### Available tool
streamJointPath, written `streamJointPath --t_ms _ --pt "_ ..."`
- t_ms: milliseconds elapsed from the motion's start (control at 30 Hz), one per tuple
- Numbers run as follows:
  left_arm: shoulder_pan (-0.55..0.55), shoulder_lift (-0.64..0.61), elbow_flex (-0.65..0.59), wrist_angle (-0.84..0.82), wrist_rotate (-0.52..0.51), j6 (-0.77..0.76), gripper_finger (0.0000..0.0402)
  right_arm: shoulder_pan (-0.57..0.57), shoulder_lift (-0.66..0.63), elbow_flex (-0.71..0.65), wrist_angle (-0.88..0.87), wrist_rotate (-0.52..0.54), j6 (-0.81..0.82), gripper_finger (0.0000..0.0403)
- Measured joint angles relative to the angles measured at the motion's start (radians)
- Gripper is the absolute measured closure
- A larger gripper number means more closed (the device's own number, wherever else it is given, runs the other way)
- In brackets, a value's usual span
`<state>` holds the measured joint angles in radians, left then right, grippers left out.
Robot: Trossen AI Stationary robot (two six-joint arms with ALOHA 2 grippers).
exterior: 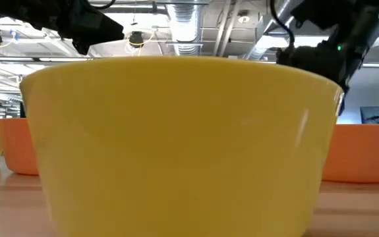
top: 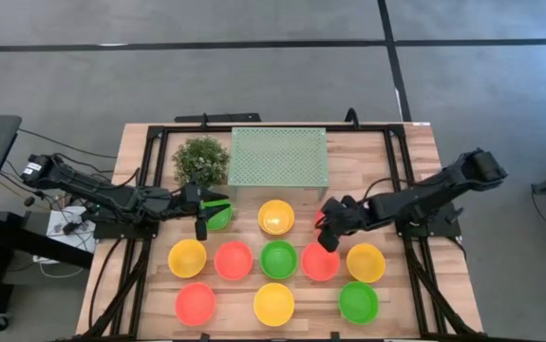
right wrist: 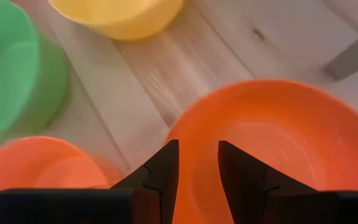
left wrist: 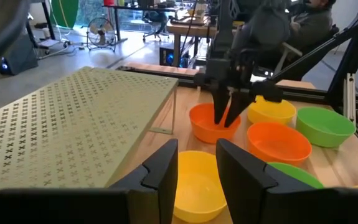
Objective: Pick & Place Mini bowls
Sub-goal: Put the orange bowl on the shelf
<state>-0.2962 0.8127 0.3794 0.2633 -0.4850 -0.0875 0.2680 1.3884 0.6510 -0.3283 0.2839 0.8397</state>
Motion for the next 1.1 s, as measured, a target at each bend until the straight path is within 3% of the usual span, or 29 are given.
streamJointPath --t_ms 200,567,1100 --pt "0.0 0.0 0.0 0.008 0.0 0.0 0.0291 -0.019 0.058 0.012 0.03 -0.044 0.001 0.0295" --pt "0.0 0.0 0.0 0.015 0.0 0.0 0.0291 -0.039 0.016 0.072 0.033 -0.055 -0.007 0.0295" --pt "0.0 0.0 0.0 0.015 0.0 0.0 0.0291 -0.045 0.156 0.071 0.05 -0.101 0.008 0.0305"
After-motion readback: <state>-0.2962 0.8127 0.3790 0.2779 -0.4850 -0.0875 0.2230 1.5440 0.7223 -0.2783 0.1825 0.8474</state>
